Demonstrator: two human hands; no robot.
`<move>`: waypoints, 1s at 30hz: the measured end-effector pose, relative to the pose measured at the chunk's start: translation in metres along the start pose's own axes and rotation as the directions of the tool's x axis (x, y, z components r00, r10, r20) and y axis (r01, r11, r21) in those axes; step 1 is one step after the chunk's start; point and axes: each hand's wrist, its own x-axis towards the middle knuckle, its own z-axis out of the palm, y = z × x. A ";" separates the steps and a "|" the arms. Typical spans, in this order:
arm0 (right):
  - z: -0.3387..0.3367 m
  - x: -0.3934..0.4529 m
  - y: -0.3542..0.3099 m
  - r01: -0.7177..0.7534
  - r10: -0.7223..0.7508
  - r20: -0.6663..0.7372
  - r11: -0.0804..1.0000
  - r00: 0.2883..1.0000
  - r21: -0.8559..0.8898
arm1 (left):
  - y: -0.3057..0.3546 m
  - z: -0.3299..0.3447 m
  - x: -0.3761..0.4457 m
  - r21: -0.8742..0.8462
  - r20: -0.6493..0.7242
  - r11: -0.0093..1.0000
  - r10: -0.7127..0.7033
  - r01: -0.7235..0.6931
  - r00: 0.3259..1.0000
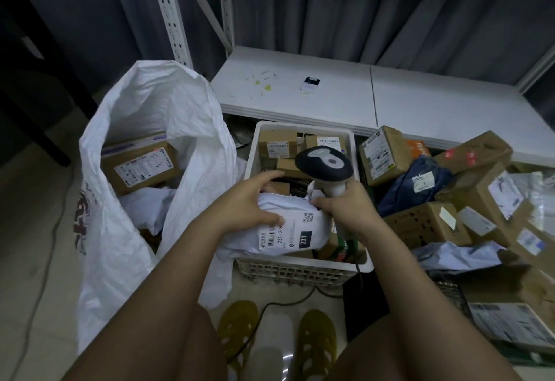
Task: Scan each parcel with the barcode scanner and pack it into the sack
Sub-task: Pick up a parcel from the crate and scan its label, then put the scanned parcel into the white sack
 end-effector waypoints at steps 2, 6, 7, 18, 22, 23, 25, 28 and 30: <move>-0.002 0.003 0.001 -0.041 0.044 -0.048 0.997 0.998 0.059 | -0.003 -0.002 0.001 -0.021 -0.073 1.000 -0.013 0.012 0.997; -0.009 0.003 -0.005 -0.075 0.126 -0.138 0.942 0.982 0.327 | 0.001 -0.006 0.000 -0.181 -0.099 0.960 -0.235 0.215 0.967; -0.011 0.003 -0.004 -0.073 0.137 -0.151 0.928 0.979 0.366 | 0.001 -0.006 -0.001 -0.217 -0.063 0.935 -0.300 0.280 0.952; -0.019 0.010 0.005 -0.063 0.118 -0.288 0.979 0.950 0.193 | -0.008 -0.007 0.005 -0.279 -0.333 0.949 -0.238 0.146 0.912; -0.012 0.002 -0.001 0.038 -0.020 -0.233 0.996 0.972 0.076 | -0.007 -0.005 0.008 0.001 -0.369 0.992 -0.115 0.124 0.922; -0.009 -0.001 -0.002 0.053 -0.039 -0.172 0.995 0.984 0.080 | -0.006 -0.003 0.008 0.085 -0.335 0.992 -0.059 0.093 0.940; -0.002 -0.006 -0.007 0.047 -0.043 -0.037 0.993 0.998 0.112 | 0.002 0.001 0.007 0.197 -0.236 0.980 0.016 0.032 0.972; 0.010 -0.009 -0.011 0.017 -0.026 0.073 0.994 0.997 0.112 | 0.011 0.004 0.006 0.179 -0.185 0.983 0.065 -0.031 0.981; 0.016 -0.009 -0.013 0.015 -0.019 0.063 0.998 0.998 0.063 | 0.011 0.003 0.006 0.079 -0.241 0.996 0.052 -0.034 0.969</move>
